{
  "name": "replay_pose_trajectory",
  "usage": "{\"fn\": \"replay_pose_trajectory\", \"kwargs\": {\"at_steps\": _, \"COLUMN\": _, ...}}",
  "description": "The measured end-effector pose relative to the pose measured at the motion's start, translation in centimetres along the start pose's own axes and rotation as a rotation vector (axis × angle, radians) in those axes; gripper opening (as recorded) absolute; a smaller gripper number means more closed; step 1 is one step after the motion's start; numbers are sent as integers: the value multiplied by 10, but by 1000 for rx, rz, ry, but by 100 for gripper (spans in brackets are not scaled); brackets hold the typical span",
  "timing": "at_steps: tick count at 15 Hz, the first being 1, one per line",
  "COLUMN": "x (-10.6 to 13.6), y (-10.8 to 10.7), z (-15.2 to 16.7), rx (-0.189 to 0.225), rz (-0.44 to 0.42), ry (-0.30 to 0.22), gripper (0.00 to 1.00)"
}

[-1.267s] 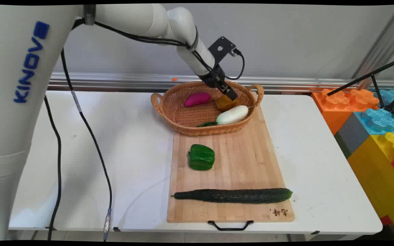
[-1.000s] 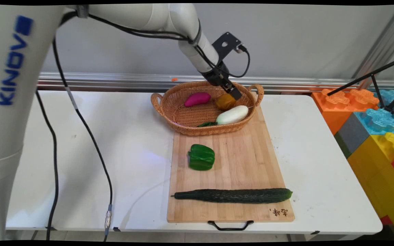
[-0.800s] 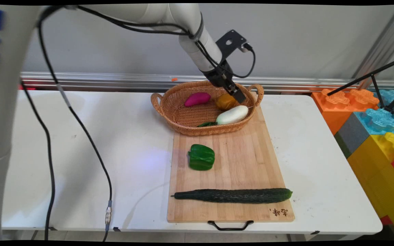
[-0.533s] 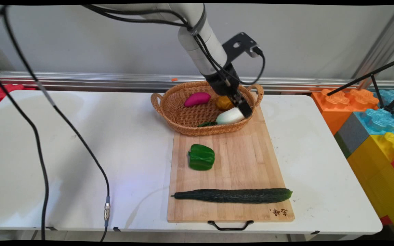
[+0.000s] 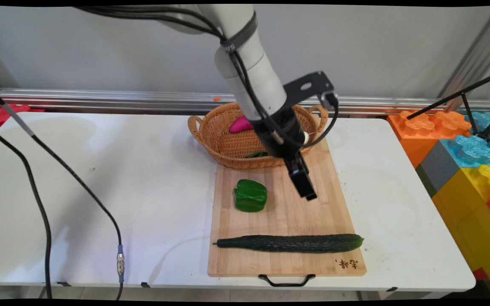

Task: Pick up the cucumber from the cutting board

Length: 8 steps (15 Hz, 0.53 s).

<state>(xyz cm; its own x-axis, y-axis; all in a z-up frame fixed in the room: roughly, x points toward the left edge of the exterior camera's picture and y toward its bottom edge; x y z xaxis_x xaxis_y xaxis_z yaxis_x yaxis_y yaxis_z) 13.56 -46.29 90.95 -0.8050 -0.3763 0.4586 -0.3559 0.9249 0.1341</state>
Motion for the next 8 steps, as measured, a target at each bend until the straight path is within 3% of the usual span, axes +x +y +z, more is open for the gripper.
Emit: {"fn": "replay_pose_trajectory", "kwargs": {"at_steps": 8, "x": -27, "y": 13, "z": 58, "rx": -53, "rz": 94, "ry": -32, "gripper": 100}}
